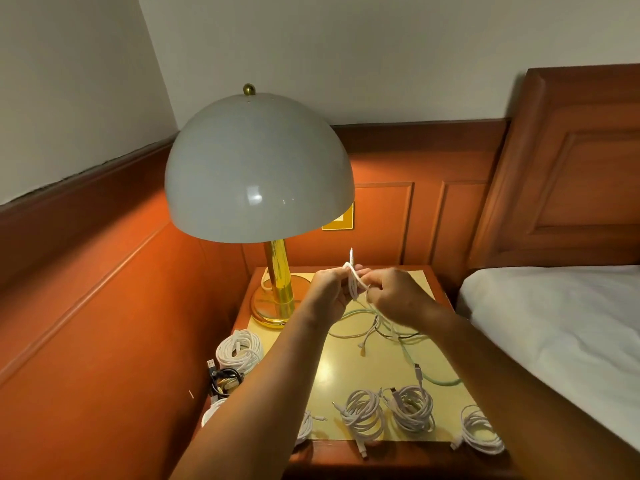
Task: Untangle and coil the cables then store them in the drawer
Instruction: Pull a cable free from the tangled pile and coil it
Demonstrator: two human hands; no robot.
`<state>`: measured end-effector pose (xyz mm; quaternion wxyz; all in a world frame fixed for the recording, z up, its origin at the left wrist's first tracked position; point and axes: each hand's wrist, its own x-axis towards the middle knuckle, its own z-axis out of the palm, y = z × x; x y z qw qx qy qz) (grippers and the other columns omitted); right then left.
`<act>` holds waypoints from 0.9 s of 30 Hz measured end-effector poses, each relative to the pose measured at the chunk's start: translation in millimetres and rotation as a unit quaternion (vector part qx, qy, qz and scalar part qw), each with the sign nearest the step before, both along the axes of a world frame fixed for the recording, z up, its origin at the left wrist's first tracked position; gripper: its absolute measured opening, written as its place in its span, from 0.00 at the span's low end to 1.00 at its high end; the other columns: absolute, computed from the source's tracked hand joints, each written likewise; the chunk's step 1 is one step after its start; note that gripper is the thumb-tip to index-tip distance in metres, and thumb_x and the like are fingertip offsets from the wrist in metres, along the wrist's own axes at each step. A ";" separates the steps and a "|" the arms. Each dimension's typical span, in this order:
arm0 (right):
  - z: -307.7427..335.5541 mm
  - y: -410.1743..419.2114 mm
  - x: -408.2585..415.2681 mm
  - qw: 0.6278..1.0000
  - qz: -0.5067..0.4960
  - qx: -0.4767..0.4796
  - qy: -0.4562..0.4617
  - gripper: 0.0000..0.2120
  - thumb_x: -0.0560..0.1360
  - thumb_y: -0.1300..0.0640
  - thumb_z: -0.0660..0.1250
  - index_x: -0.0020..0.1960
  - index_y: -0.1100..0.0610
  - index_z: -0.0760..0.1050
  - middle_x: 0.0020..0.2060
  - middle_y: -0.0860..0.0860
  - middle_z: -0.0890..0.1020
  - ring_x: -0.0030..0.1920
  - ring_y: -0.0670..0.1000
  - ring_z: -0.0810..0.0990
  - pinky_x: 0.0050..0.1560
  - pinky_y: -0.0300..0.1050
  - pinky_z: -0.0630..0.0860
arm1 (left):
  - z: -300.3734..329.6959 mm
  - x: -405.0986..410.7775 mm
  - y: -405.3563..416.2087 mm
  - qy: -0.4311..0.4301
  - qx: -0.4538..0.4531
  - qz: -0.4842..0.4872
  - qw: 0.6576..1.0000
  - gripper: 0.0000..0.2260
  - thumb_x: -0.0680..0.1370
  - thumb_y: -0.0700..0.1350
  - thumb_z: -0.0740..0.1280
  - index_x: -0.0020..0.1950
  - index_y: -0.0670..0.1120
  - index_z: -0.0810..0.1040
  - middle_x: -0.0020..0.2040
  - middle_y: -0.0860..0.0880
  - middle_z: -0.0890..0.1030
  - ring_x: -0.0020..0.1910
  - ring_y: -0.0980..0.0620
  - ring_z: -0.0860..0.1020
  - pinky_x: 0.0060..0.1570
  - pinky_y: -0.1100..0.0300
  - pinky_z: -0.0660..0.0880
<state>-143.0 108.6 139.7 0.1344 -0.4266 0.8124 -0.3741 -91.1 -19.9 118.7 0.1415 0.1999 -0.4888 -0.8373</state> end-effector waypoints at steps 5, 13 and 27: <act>-28.3 4.8 13.3 0.984 -0.034 -0.060 -0.163 0.08 0.80 0.65 0.60 0.54 0.56 0.75 0.42 0.56 0.80 0.38 0.50 0.79 0.39 0.40 0.79 | 2.3 3.3 0.5 0.008 0.088 0.023 0.996 0.13 0.83 0.38 0.52 0.59 0.35 0.74 0.49 0.40 0.83 0.46 0.46 0.83 0.46 0.58 0.79; -60.0 -0.5 5.8 0.968 -0.057 -0.020 -0.244 0.20 0.80 0.45 0.61 0.45 0.61 0.79 0.29 0.50 0.72 0.30 0.48 0.67 0.32 0.41 0.65 | 10.3 10.8 -7.3 0.039 0.165 0.059 0.984 0.15 0.84 0.42 0.55 0.60 0.34 0.75 0.43 0.42 0.84 0.39 0.48 0.84 0.44 0.59 0.79; -49.6 -18.3 -35.8 0.986 -0.122 0.086 -0.081 0.16 0.78 0.48 0.66 0.39 0.58 0.79 0.36 0.54 0.79 0.40 0.53 0.76 0.42 0.46 0.71 | 5.8 31.0 -1.5 0.033 0.008 -0.047 0.998 0.13 0.83 0.40 0.53 0.55 0.35 0.74 0.35 0.46 0.75 0.33 0.54 0.72 0.35 0.64 0.71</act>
